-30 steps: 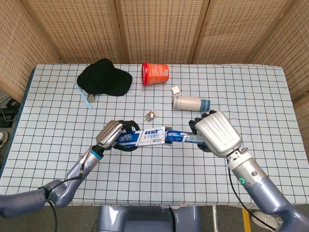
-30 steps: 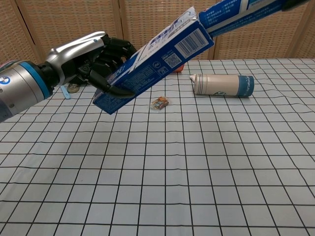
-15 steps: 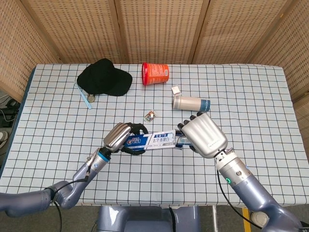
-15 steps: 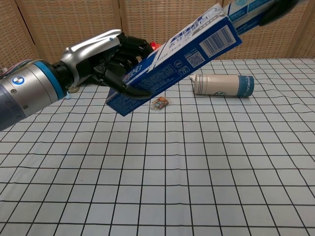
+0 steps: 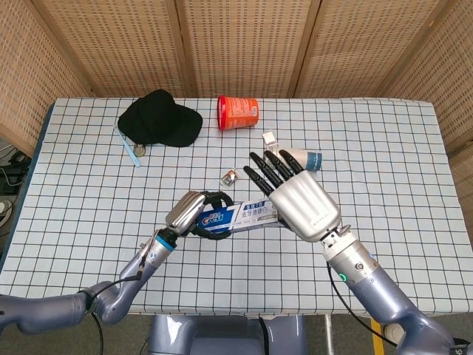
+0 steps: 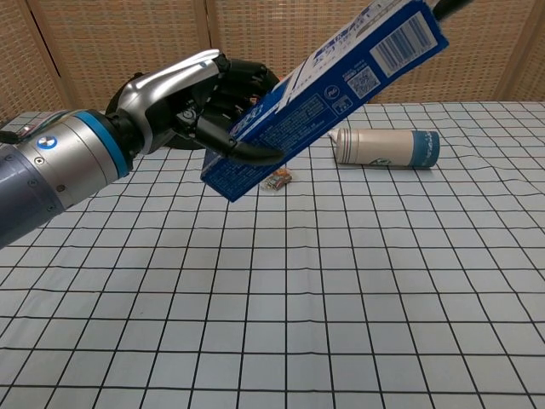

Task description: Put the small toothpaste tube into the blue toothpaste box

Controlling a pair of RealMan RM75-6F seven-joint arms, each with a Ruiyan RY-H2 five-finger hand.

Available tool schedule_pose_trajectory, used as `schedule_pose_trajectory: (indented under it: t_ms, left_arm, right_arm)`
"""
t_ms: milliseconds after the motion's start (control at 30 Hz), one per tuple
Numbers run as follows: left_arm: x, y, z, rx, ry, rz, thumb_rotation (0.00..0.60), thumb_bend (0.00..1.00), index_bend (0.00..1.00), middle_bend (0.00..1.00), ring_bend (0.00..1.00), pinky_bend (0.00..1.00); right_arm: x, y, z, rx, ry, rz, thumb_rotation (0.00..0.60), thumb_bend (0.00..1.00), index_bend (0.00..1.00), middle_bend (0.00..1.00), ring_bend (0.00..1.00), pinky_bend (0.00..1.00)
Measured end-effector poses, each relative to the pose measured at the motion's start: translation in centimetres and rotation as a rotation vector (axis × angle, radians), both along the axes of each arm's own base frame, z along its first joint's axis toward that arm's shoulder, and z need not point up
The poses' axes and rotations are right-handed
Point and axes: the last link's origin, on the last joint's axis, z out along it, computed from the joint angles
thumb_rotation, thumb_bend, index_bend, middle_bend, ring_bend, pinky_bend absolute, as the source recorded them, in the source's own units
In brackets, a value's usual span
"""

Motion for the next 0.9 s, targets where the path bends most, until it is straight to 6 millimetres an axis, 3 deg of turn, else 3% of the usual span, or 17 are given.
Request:
schedule_pose_trajectory:
  t_ms: [300,533,900]
  left_arm:
    - [0.1,0.1,0.3,-0.018,-0.158,0.053,0.6,0.24,0.62,0.47,0.5,0.44]
    - [0.0,0.2,0.8,-0.032,-0.222,0.073,0.6,0.24,0.62,0.47,0.5,0.44]
    - [-1.8,0.6,2.1,0.02,-0.049,0.027,0.6,0.24,0.62,0.47,0.5,0.44]
  right_arm:
    - [-0.7,0.0,4.7,-0.294,0.021,0.036,0.6,0.09,0.0,0.0,0.03,0.07]
    - [-4.1,-1.2,8.0,-0.475,0.06,-0.102,0.6,0.09,0.0,0.0,0.03,0.07]
    - [-10.8,-2.8,6.3,-0.286,-0.055,-0.357,0.6,0.08,0.0,0.02,0.02,0.06]
